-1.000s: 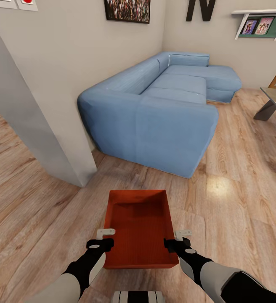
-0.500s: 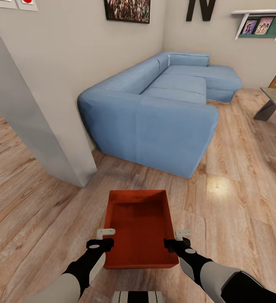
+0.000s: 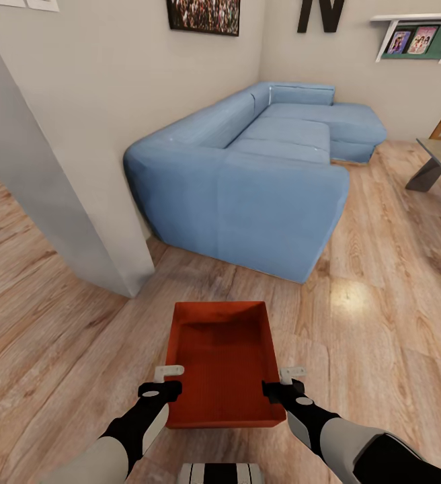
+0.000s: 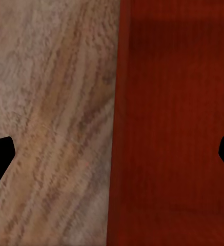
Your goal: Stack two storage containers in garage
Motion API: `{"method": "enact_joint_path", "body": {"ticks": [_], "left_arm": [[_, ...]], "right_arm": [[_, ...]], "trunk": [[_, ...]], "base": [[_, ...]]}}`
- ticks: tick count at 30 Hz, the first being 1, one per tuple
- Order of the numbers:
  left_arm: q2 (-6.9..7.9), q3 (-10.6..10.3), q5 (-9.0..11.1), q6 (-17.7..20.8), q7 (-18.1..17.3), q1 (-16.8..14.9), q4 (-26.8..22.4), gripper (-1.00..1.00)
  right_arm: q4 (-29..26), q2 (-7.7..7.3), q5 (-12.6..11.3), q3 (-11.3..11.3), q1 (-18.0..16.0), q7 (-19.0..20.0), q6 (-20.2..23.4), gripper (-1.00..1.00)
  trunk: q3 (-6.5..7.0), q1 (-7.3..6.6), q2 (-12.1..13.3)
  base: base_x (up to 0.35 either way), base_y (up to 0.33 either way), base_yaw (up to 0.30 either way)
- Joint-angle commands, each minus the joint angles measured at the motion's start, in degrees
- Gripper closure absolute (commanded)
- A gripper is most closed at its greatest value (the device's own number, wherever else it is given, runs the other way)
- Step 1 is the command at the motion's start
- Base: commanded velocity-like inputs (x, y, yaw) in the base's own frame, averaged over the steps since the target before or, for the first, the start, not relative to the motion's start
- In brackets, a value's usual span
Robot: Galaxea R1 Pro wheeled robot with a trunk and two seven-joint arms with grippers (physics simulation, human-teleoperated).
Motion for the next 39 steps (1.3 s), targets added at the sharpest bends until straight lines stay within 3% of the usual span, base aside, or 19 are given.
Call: {"method": "enact_joint_path", "body": {"ticks": [1, 39], "left_arm": [[0.05, -0.5, 0.6, 0.3, 0.4, 0.0, -0.1, -1.00], [0.59, -0.3, 0.3, 0.3, 1.2, 0.0, -0.1, -1.00]], "right_arm": [[0.2, 0.05, -0.4, 0.5, -0.1, -0.1, -0.3, -1.00], [0.2, 0.13, -0.9, 0.5, -0.1, -0.1, -0.3, -1.00]], "trunk": [[-0.04, -0.01, 0.0], [-0.04, -0.01, 0.0]], "base": [[0.000, 0.000, 0.000], [0.000, 0.000, 0.000]]}}
